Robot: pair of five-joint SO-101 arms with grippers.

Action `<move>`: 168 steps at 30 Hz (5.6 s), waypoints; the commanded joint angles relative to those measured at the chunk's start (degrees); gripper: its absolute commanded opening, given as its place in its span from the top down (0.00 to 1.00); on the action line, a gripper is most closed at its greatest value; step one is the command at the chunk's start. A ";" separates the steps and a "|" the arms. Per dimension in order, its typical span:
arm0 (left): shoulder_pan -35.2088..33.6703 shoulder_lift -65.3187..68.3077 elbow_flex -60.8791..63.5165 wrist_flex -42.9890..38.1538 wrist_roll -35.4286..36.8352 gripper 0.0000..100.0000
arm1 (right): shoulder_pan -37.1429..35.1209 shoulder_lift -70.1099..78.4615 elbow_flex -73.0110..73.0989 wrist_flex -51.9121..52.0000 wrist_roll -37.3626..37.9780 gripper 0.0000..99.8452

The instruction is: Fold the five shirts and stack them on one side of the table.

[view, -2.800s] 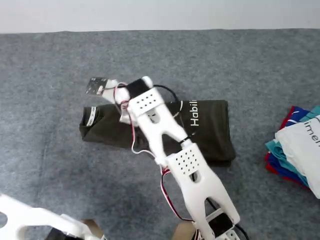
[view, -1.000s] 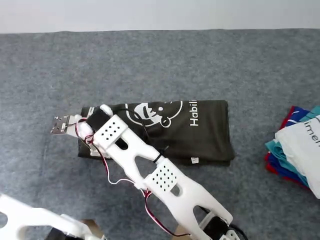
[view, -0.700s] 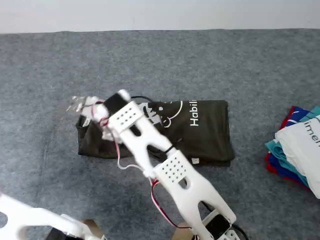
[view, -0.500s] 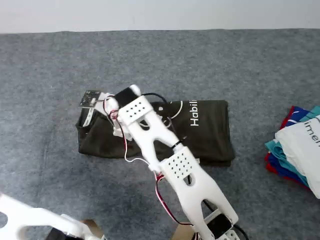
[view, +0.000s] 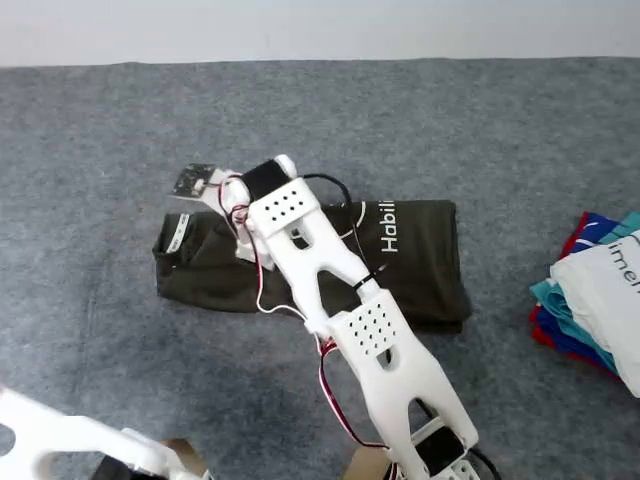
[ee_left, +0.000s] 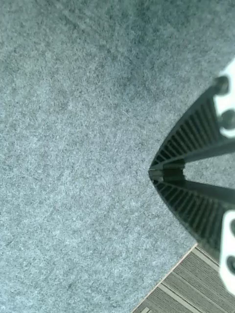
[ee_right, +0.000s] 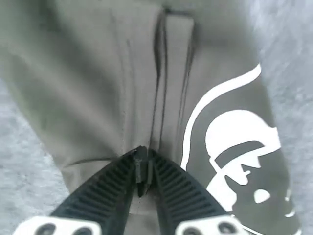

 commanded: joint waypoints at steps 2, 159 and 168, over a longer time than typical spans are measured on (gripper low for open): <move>0.53 -1.32 -0.31 -1.41 -0.26 1.00 | -0.57 -6.64 -0.35 2.42 -0.70 0.99; 13.54 -1.67 -9.98 20.57 -2.73 1.00 | 23.34 -40.66 37.19 1.89 -18.99 0.99; 13.54 -1.67 -10.15 20.57 -2.73 1.00 | 10.68 -40.48 37.10 -4.53 -21.98 0.99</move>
